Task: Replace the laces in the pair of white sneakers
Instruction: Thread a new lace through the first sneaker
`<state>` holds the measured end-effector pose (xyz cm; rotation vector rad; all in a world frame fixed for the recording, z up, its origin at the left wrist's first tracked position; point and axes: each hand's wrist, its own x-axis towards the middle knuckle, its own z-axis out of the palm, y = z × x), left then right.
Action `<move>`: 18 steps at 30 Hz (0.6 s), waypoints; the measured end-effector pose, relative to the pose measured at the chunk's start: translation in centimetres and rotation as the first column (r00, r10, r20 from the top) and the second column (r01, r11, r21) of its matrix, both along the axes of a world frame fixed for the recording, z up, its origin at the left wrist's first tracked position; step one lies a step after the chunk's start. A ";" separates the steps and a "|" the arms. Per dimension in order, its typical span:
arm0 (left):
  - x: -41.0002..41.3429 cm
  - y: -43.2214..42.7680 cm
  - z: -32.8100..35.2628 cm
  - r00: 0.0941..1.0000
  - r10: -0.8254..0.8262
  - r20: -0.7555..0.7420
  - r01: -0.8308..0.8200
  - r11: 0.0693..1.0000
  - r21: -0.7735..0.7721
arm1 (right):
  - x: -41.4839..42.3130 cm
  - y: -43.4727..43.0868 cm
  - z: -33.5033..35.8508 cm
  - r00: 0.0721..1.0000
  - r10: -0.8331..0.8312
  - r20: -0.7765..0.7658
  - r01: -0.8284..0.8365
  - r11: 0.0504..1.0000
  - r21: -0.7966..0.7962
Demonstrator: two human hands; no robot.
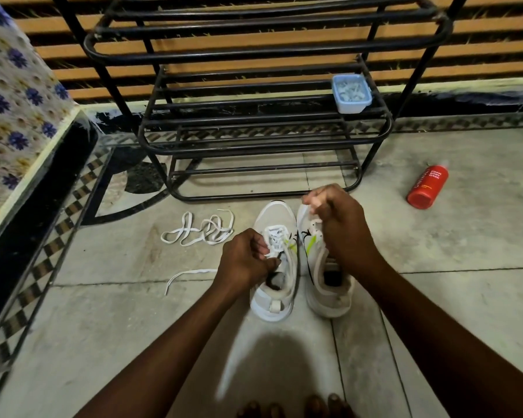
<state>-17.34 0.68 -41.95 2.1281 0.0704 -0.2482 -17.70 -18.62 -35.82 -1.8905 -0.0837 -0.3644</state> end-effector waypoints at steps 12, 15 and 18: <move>0.1 0.3 -0.6 1.000 0.030 -0.002 -0.030 1.000 0.004 | -0.5 0.7 0.0 0.918 0.221 -0.330 -0.397 0.489 -0.777; 0.1 0.2 -0.5 1.000 0.025 0.004 -0.025 1.000 0.005 | -0.2 0.6 1.1 0.960 0.154 -0.233 -0.280 0.548 -0.788; 0.1 0.3 -0.3 0.999 0.031 -0.007 -0.031 1.000 0.000 | -0.8 0.8 1.9 0.957 0.146 -0.251 -0.289 0.546 -0.786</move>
